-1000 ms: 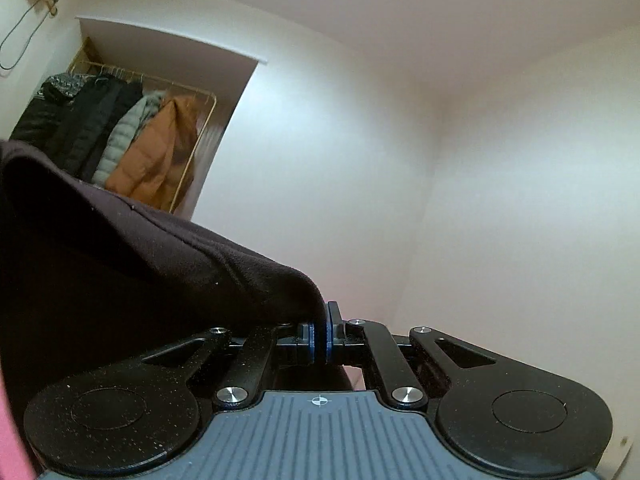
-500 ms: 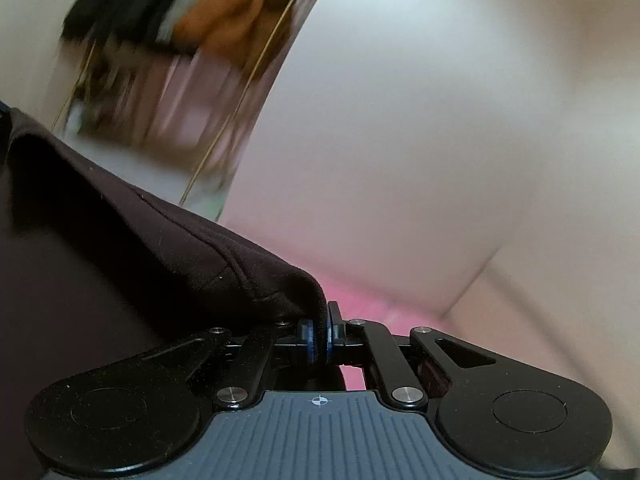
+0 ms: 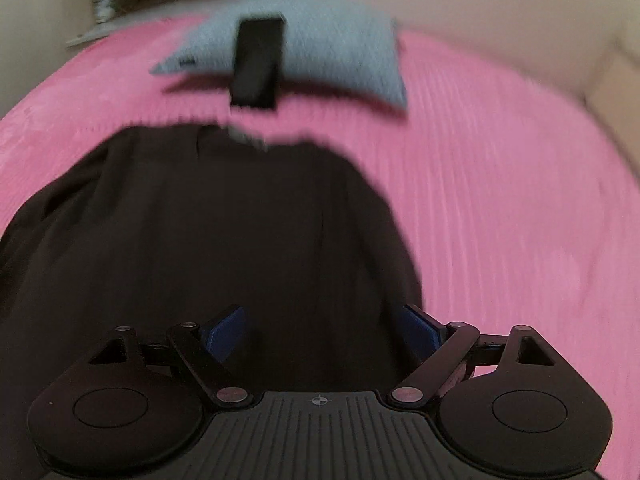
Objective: Fold clothes
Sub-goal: 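Lay the sweater flat on the bed and open both grippers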
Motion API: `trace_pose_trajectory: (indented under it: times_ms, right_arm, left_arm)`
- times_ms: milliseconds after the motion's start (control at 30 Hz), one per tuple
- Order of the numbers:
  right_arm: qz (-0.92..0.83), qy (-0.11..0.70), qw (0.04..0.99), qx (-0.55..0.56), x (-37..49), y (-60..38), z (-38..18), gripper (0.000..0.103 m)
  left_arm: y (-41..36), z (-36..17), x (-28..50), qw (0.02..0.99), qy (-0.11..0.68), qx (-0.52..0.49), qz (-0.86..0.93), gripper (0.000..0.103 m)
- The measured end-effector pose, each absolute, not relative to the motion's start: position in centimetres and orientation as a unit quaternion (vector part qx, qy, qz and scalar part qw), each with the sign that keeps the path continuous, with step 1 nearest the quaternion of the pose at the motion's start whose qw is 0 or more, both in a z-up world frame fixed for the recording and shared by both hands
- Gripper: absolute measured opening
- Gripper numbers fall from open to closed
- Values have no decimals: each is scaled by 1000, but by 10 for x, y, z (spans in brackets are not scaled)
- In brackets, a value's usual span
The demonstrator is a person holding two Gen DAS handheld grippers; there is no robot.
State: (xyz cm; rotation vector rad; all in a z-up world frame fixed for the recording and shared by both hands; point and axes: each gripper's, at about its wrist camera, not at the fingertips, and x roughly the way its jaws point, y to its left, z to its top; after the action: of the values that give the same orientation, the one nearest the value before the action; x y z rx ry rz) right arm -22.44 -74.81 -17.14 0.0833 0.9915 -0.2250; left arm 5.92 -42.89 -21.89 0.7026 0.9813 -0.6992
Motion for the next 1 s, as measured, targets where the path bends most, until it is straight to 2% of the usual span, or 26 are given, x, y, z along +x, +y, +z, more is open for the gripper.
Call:
trace_pose_trajectory:
  times_ms: [233,400,433,467,500,633,867,933,1000]
  right_arm:
    - [-175,507,834,127,-315,-726,-173,87]
    - [-220,531,806,139,-348,-698,-185,87]
    - [-225,537,801,138,-353,-693,-189,87]
    - [-231,540,798,136,-357,-688,-191,87]
    - [-237,542,795,134,-359,-684,-190,87]
    - [-252,545,789,127,-358,-666,-184,87]
    - [-249,518,811,108,-332,-636,-151,87]
    - [-243,513,817,99,-321,-628,-146,87]
    - [-241,511,820,95,-315,-622,-143,87]
  left_arm:
    - [-344,-238,19,732,521,299,-323,41]
    - [-313,-273,2,702,554,292,-340,39]
    - [-311,-277,1,698,556,294,-343,31]
    - [-310,-282,1,693,559,295,-347,10]
    - [-308,-286,0,689,561,296,-351,0]
    - [-285,-256,13,703,532,297,-366,0]
    - [-197,-162,130,792,433,329,-278,0]
    - [-183,-153,169,811,418,335,-234,1]
    - [-173,-150,192,821,419,333,-197,6]
